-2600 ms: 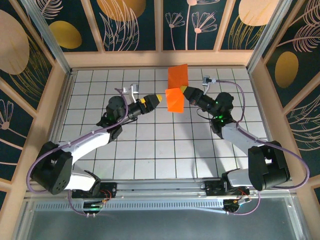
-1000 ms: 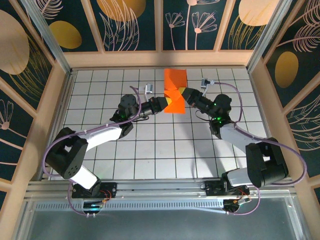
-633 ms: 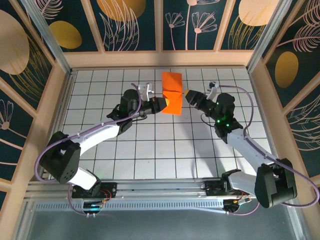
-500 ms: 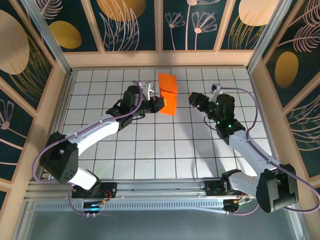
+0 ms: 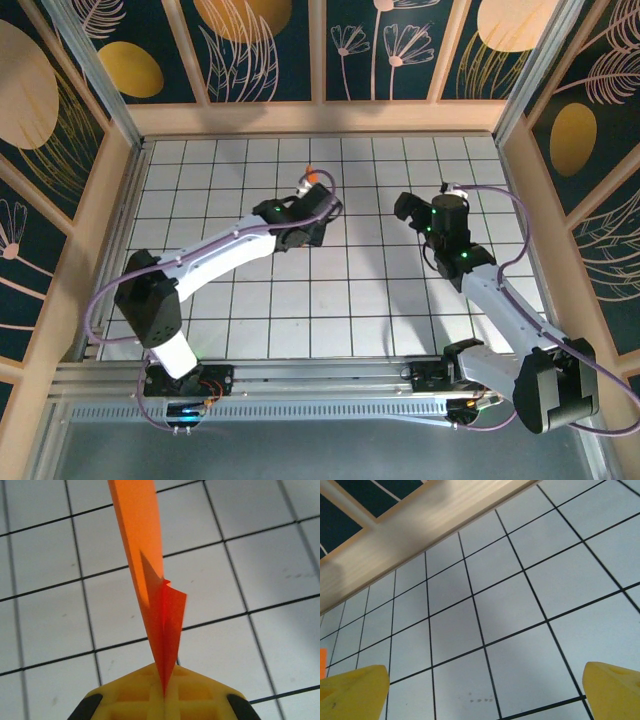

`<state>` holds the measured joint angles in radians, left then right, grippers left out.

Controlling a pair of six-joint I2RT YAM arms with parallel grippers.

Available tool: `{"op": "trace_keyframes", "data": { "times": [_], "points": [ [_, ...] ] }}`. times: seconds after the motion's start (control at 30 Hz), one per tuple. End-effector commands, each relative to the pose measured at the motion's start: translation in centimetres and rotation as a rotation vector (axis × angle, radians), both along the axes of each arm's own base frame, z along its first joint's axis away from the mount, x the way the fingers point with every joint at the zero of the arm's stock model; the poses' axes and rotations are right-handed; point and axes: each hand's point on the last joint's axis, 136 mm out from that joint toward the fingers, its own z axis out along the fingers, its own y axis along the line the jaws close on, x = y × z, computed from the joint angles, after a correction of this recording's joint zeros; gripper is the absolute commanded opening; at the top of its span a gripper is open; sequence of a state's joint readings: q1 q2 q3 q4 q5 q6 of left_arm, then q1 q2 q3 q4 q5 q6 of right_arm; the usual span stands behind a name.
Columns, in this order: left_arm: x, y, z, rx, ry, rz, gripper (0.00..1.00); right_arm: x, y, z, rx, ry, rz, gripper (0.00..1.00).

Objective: Fold a paper plane with a square sheet of paper (fold left side to right side)
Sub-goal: Turn over the paper at the center of the table.

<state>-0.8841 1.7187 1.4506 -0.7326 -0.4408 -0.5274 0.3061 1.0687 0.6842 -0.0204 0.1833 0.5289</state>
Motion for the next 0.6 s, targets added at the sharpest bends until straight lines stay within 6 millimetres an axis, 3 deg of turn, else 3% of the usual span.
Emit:
{"op": "trace_keyframes", "data": {
  "times": [0.0,0.1,0.33,0.57],
  "points": [
    [-1.6,3.8,-1.5,0.315,0.018,0.070,0.00,-0.3,-1.6,-0.5,-0.032,0.009,-0.056,0.99],
    [-2.4,4.5,-2.9,0.404,0.026,0.115,0.00,-0.3,-1.6,-0.6,-0.032,0.013,-0.056,0.99],
    [-2.5,4.1,-4.7,0.426,-0.001,0.195,0.00,-0.4,-1.7,-1.3,-0.024,0.030,-0.053,0.99],
    [-3.1,2.2,-9.7,0.356,0.093,0.194,0.00,-0.3,-1.6,-1.4,-0.023,0.033,-0.046,0.99]
  ]
}}
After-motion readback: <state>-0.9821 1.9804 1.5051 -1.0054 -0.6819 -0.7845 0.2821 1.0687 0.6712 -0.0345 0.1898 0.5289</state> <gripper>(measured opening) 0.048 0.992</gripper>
